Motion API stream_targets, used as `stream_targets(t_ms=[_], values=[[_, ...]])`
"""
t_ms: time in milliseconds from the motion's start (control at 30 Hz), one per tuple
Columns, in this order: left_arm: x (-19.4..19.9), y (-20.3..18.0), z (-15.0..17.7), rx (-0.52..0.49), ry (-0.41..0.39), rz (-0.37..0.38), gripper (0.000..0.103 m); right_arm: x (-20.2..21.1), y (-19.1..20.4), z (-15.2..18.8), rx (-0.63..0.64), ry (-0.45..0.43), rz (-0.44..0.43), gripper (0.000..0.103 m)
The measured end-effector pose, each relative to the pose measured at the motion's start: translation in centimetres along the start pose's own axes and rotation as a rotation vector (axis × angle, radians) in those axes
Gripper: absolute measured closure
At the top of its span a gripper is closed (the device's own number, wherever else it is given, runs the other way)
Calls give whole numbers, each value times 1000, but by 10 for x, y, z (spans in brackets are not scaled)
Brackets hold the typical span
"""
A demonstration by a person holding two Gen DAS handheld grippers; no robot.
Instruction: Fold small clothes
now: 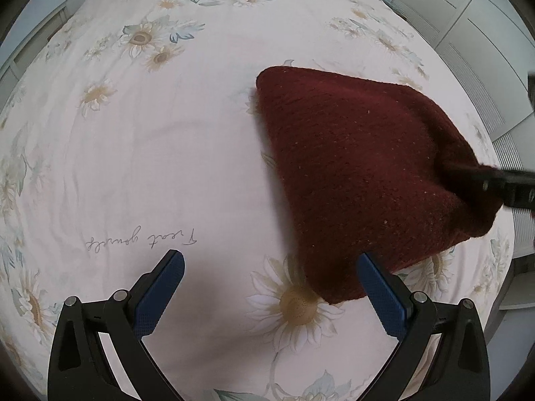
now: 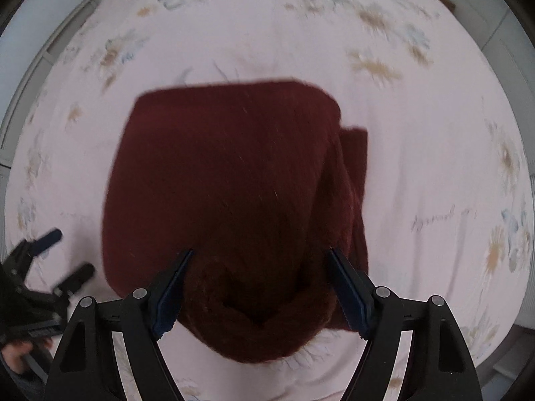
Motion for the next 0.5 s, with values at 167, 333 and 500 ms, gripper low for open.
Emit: stream_targets(t_ms=[167, 333, 500], values=[[-5, 0, 1, 4, 12, 1, 1, -9, -18, 16, -69, 2, -101, 58], [-8, -5, 2, -12, 20, -4, 1, 12, -32, 21, -107, -131, -159, 78], [-6, -14, 1, -35, 15, -2, 1, 32, -52, 29, -147, -200, -180, 81]])
Point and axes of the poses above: each gripper's, at about its wrist camera, not at the fingertips, and x roughly against the way its jaws point, y to its left, z to its underside, the point moved 5 cm from there along -x, roughly the way its jaws point, and after that the axes turned 1 degree about y, right-handed, at the moved point
